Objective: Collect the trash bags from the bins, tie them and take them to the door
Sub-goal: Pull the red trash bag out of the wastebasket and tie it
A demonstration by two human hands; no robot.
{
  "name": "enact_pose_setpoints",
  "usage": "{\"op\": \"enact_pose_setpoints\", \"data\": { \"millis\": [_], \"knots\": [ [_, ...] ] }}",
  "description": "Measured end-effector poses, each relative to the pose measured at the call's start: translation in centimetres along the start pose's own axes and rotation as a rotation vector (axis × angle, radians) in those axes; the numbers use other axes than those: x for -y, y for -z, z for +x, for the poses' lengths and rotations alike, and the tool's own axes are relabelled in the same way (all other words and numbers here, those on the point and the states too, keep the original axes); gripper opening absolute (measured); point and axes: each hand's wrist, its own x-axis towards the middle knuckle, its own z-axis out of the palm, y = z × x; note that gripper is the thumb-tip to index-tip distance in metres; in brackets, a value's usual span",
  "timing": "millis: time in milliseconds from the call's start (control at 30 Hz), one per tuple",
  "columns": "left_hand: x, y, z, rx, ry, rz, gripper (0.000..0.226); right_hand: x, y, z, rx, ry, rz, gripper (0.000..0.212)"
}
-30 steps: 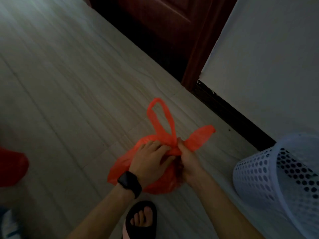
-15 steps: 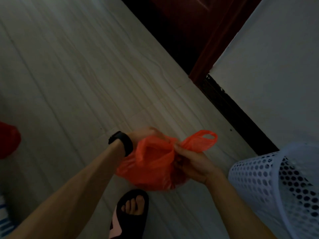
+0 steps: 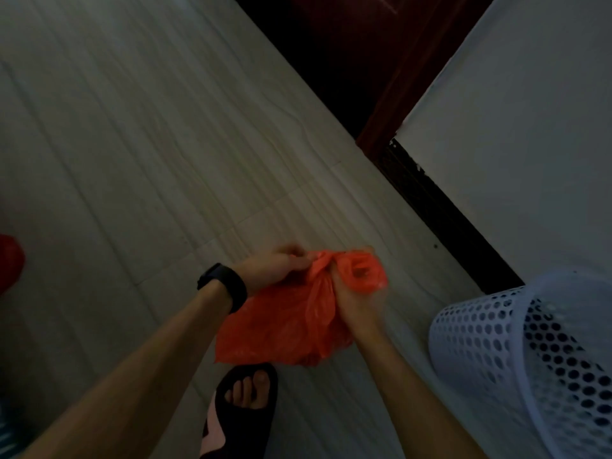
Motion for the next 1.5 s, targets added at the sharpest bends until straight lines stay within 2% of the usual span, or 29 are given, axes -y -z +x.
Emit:
{"op": "enact_pose_setpoints", "data": {
  "millis": [67,167,333,433,600,667,800,867,933,1000,1100,1233,1333,1367,1433,1500],
  "knots": [
    [0.4,0.0,-0.3,0.022,-0.052,0.016,0.014,0.3,-0.4,0.2,-0.05,-0.015,0.125,0.032],
    [-0.2,0.0,-1.2,0.041,-0.084,0.04,0.021,1.3,0.0,0.6,0.065,-0.009,0.291,0.026],
    [-0.2,-0.6,-1.6,-0.05,-0.13,0.076,0.013,1.2,1.2,1.2,0.245,-0.047,0.308,0.02],
    [0.2,-1.5,-1.6,-0.082,-0.171,0.045,0.009,1.1,1.9,1.1,0.304,-0.07,0.369,0.024],
    [0.7,-2.3,-1.9,-0.167,-0.13,-0.163,0.011,0.5,2.2,0.7,0.258,-0.21,0.428,0.019],
    [0.5,-2.4,-2.1,-0.185,-0.088,-0.229,0.011,0.4,1.9,0.6,0.202,-0.191,0.375,0.025],
    [-0.4,-2.5,-2.4,-0.189,-0.08,-0.17,0.029,0.3,0.8,0.3,0.191,-0.202,0.361,0.041],
    [-0.5,-2.5,-2.3,-0.234,-0.138,-0.147,0.022,0.5,0.3,0.2,0.204,-0.226,0.37,0.042],
    [-0.3,-2.7,-2.1,-0.339,-0.238,-0.073,0.016,0.7,-0.3,0.3,0.189,-0.301,0.462,0.033],
    [-0.3,-3.2,-2.3,-0.404,-0.322,0.011,0.014,0.8,-0.6,0.7,0.205,-0.478,0.707,0.027],
    [-0.3,-3.1,-3.0,-0.432,-0.335,0.064,0.013,1.2,0.1,0.8,0.291,-0.684,0.925,0.026],
    [0.8,-1.5,-3.8,-0.471,-0.334,0.135,0.02,1.4,1.0,-0.2,0.316,-0.688,0.973,0.028],
    [0.7,-1.0,-4.8,-0.576,-0.444,0.309,0.011,1.5,1.4,-0.6,0.275,-0.69,0.902,0.024],
    [0.5,-0.6,-5.1,-0.659,-0.538,0.491,0.01,1.4,1.6,-0.5,0.253,-0.719,0.888,0.025],
    [0.6,0.9,-5.4,-0.789,-0.78,1.015,0.017,1.0,2.4,-0.5,0.217,-0.811,0.865,0.03],
    [1.3,2.7,-5.7,-0.779,-0.945,1.381,0.034,0.5,3.4,-0.6,0.179,-0.911,0.865,0.034]
  ]
}}
